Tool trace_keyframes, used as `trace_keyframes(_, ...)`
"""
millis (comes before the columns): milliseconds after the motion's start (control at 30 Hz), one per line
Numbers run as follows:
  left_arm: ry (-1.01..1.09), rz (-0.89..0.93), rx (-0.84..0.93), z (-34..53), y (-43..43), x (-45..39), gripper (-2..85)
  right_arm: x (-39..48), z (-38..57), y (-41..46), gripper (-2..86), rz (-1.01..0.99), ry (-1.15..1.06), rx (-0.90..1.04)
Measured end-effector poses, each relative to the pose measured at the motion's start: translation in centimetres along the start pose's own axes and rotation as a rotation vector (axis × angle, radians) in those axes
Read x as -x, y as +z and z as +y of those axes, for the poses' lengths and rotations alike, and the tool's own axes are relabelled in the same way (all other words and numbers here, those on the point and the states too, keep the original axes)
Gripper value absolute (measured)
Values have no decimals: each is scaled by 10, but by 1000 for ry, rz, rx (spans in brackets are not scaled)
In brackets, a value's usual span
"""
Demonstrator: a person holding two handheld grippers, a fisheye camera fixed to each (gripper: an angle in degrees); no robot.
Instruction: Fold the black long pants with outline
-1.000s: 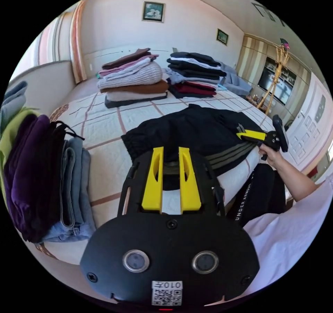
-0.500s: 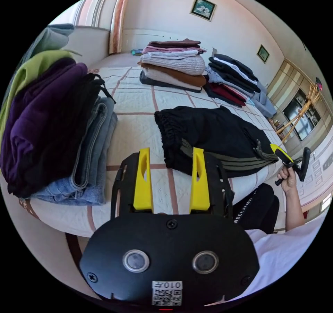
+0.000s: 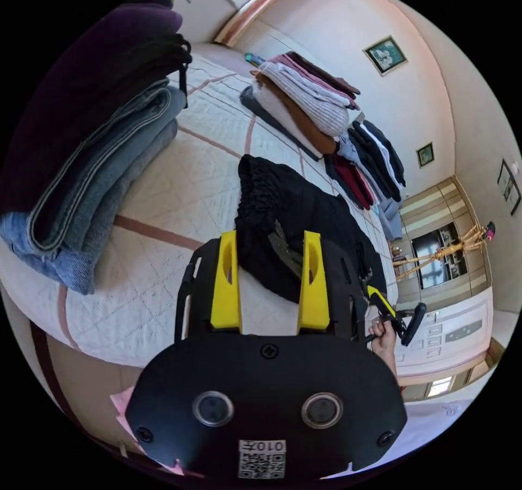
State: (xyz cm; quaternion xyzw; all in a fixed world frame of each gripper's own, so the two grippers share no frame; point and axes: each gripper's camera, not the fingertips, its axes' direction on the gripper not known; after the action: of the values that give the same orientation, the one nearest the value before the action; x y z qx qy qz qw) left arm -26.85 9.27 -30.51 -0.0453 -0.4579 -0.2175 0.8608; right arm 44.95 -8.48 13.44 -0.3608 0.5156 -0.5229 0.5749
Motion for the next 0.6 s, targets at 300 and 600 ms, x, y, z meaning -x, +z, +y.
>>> trace_keyframes(300, -50, -93, -76, 30, 21, 5, 81, -21, 54, -50, 26, 25, 110, -180)
trace_keyframes(600, 222, 39, -224, 49, -1, -109, 53, -41, 98, -59, 26, -1, 195, -268)
